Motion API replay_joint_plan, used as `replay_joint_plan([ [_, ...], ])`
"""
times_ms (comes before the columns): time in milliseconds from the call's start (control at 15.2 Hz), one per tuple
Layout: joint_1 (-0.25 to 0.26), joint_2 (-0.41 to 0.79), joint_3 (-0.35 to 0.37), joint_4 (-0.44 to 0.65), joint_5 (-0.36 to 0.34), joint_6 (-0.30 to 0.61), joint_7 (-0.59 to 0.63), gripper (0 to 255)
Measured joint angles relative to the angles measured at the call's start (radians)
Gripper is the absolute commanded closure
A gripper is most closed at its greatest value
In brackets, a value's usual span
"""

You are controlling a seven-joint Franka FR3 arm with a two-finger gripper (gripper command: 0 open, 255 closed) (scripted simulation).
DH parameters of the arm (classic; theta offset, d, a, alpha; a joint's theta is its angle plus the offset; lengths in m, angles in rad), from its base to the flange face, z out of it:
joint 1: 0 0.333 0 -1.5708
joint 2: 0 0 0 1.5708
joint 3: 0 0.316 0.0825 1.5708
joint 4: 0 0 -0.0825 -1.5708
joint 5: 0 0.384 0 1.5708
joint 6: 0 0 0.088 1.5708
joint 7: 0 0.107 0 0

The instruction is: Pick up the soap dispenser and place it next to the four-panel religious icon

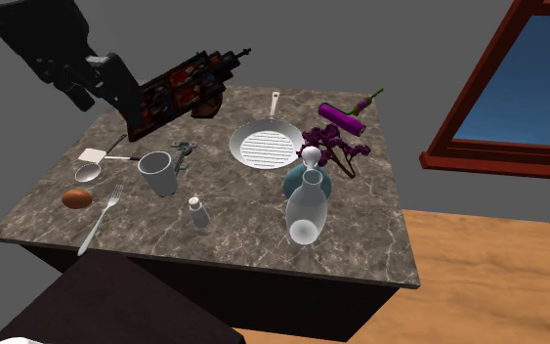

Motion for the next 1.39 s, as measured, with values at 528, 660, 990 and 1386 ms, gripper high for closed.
replay_joint_plan([
  [528,-0.004,0.164,-0.096,0.022,-0.006,0.134,-0.091,0],
  [660,-0.001,0.230,-0.126,0.039,0.000,0.179,-0.122,0],
  [990,0.006,0.394,-0.206,0.097,0.032,0.273,-0.212,0],
  [1386,0.018,0.627,-0.290,0.223,0.122,0.350,-0.332,0],
])
